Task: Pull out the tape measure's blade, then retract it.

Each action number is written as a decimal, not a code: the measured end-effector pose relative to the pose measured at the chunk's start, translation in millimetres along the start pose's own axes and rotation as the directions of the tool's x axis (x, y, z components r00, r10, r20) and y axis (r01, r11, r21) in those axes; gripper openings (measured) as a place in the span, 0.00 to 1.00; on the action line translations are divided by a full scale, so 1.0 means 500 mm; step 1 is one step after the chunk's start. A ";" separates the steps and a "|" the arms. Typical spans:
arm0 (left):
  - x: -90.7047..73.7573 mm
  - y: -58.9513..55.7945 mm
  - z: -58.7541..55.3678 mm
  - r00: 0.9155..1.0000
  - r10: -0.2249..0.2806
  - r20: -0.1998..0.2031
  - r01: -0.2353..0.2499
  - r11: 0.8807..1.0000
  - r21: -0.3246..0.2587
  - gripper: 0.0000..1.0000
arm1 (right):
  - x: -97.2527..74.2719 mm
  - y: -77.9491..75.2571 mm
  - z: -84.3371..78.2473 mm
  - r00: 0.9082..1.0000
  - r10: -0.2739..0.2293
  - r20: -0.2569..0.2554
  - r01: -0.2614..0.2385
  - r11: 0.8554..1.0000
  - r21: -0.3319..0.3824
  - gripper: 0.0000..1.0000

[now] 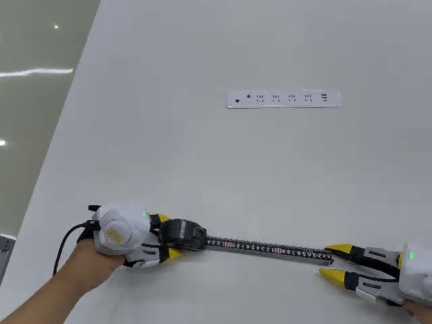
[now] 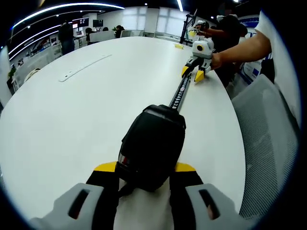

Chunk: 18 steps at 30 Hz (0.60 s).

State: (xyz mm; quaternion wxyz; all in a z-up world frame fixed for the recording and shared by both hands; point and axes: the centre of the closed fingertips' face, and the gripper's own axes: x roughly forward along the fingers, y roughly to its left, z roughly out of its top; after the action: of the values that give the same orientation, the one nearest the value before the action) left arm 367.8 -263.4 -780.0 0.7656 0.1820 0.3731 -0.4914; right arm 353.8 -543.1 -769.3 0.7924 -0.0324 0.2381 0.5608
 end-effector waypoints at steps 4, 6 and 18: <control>-0.004 0.002 0.002 1.000 0.014 0.001 -0.014 1.000 -0.011 0.43 | -0.002 0.002 0.006 1.000 -0.012 0.010 0.012 1.000 -0.004 0.28; -0.006 0.002 0.004 1.000 0.015 0.008 -0.015 1.000 -0.014 0.43 | -0.002 0.003 0.006 1.000 -0.017 0.008 0.017 1.000 -0.001 0.30; -0.023 0.004 0.005 0.999 0.039 0.019 -0.039 0.998 -0.047 0.47 | -0.003 0.009 0.007 0.999 -0.038 -0.003 0.038 0.999 0.011 0.34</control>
State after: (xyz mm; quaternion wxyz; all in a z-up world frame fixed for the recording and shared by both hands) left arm 367.7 -256.8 -769.9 0.7828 0.1665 0.3729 -0.4694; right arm 350.7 -541.8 -764.8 0.8027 -0.0333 0.2417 0.5442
